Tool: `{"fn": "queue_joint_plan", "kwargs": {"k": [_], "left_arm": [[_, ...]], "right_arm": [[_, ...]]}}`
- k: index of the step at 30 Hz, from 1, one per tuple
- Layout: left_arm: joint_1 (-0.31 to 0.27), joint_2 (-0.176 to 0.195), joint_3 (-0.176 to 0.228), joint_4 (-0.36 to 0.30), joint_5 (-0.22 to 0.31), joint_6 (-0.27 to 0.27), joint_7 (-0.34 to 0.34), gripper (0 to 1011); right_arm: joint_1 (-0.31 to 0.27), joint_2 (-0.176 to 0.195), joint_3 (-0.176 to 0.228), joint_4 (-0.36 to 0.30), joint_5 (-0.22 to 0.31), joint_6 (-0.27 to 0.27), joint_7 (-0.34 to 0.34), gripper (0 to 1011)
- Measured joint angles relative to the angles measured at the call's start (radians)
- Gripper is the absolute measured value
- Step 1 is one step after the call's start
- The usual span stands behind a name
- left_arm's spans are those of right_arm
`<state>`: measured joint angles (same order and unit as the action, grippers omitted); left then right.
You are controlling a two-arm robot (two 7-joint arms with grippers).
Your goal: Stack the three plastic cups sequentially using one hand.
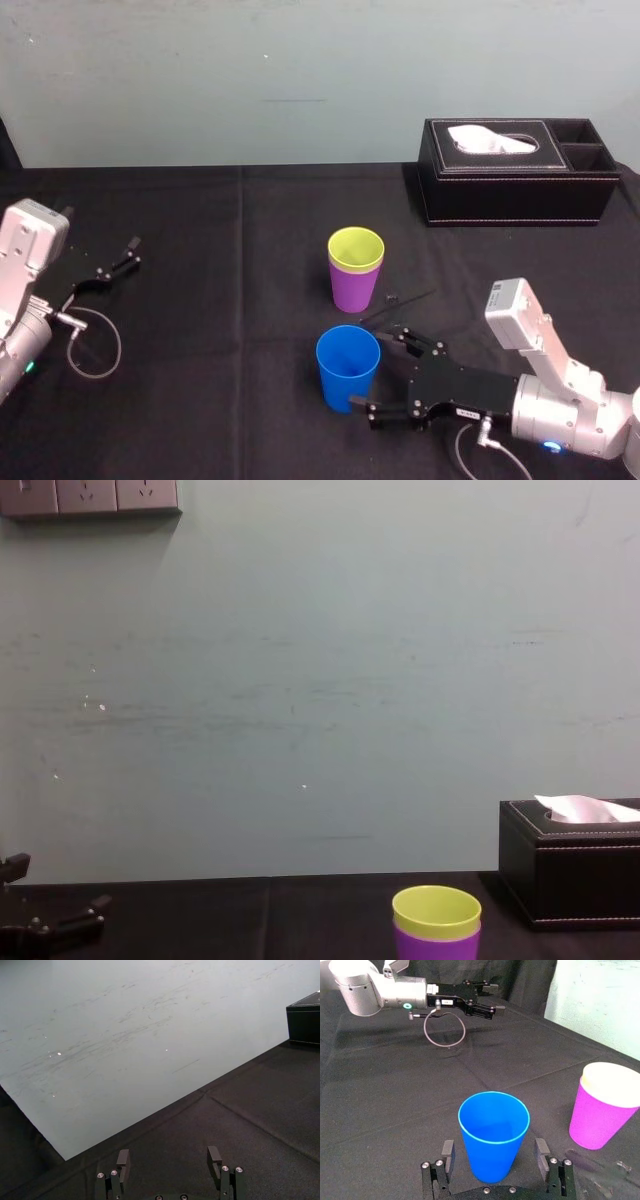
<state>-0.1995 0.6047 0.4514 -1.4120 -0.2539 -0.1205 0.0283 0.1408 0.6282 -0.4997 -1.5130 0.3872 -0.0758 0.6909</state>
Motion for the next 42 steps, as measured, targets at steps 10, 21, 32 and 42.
{"fn": "queue_joint_plan", "kwargs": {"k": [10,21,32,42], "left_arm": [[0.000,0.000,0.000,0.000,0.000,0.000,0.000,1010],[0.000,0.000,0.000,0.000,0.000,0.000,0.000,1010],[0.000,0.000,0.000,0.000,0.000,0.000,0.000,1010],[0.000,0.000,0.000,0.000,0.000,0.000,0.000,1010]], "right_arm": [[0.043,-0.037,-0.025,0.034,-0.002,0.022,0.000,1003],[0.078,-0.065,-0.048,0.061,0.011,0.046,0.008,1003],[0.075,-0.062,-0.046,0.058,0.010,0.043,0.008,883],[0.074,-0.062,-0.044,0.057,0.009,0.041,0.008,739]]}}
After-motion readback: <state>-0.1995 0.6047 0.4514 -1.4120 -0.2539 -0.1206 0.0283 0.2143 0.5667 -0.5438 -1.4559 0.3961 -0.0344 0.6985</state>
